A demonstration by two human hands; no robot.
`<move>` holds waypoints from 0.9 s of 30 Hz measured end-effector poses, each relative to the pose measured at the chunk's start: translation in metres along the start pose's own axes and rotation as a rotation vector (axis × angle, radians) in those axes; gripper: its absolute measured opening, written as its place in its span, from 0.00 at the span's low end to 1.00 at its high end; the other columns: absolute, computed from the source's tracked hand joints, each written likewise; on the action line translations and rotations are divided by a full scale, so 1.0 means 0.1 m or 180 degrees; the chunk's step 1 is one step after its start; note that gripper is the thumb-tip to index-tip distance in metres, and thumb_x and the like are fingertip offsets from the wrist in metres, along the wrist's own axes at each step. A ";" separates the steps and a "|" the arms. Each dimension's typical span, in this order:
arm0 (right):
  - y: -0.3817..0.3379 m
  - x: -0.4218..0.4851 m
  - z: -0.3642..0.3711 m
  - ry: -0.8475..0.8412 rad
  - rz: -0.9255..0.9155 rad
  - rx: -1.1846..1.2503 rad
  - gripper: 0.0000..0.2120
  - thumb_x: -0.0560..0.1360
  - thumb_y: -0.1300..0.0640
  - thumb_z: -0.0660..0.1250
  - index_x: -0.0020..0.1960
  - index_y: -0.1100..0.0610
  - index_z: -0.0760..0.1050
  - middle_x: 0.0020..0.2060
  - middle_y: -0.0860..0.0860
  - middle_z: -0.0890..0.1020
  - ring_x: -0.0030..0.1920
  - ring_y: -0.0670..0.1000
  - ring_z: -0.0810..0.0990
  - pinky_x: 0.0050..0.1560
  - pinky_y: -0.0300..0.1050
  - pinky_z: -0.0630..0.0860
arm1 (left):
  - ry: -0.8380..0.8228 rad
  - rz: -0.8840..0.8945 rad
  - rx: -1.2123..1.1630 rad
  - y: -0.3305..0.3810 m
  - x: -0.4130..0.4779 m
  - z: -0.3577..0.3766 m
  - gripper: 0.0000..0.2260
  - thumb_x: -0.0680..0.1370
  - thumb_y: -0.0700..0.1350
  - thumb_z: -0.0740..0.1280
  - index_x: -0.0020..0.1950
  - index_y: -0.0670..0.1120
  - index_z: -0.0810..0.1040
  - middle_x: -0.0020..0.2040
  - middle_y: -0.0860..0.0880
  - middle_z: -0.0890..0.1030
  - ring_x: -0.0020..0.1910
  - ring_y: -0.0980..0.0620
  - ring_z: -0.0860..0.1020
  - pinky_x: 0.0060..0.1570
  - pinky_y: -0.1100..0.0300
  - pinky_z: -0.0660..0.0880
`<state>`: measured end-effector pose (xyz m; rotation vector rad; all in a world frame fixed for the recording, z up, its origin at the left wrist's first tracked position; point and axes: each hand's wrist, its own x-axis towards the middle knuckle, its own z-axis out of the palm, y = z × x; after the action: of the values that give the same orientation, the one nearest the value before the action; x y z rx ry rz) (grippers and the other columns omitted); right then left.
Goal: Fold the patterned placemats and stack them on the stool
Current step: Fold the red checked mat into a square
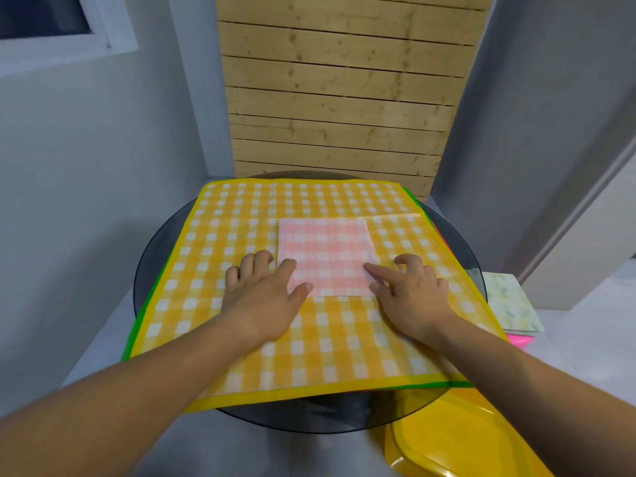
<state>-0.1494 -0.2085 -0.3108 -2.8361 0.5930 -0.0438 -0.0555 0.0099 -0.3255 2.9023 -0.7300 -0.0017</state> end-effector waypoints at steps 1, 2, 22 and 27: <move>0.03 0.00 -0.01 -0.0034 -0.0012 0.0030 0.18 0.82 0.40 0.52 0.72 0.31 0.65 0.73 0.49 0.61 0.71 0.56 0.61 0.70 0.56 0.56 | -0.0031 0.0017 -0.0028 -0.01 -0.01 -0.01 0.23 0.81 0.65 0.46 0.73 0.60 0.61 0.71 0.50 0.60 0.71 0.48 0.56 0.67 0.51 0.55; 0.06 0.01 -0.02 -0.0070 -0.0013 0.0055 0.18 0.82 0.40 0.52 0.71 0.30 0.65 0.73 0.48 0.61 0.71 0.56 0.61 0.70 0.56 0.56 | -0.0068 0.0028 -0.0051 -0.01 -0.01 -0.02 0.22 0.82 0.65 0.46 0.74 0.60 0.60 0.72 0.50 0.60 0.72 0.48 0.55 0.67 0.51 0.54; -0.10 0.37 -0.42 -0.0204 0.0987 0.2336 0.14 0.77 0.52 0.69 0.61 0.53 0.76 0.50 0.51 0.79 0.48 0.55 0.82 0.53 0.54 0.81 | -0.0421 -0.1214 -0.2750 -0.01 0.33 -0.61 0.10 0.77 0.44 0.71 0.52 0.46 0.71 0.52 0.46 0.80 0.51 0.43 0.83 0.53 0.46 0.81; -0.16 0.48 -0.47 -0.0509 0.1245 0.2621 0.09 0.76 0.56 0.72 0.53 0.58 0.78 0.51 0.58 0.80 0.49 0.58 0.81 0.52 0.58 0.82 | -0.0585 -0.1481 -0.3445 0.05 0.35 -0.66 0.09 0.78 0.30 0.67 0.42 0.42 0.72 0.44 0.42 0.80 0.44 0.43 0.81 0.49 0.46 0.82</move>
<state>-0.1031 -0.2243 -0.2619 -1.8847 0.8407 0.0089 -0.0248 -0.0014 -0.2582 1.9444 0.0106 -0.5352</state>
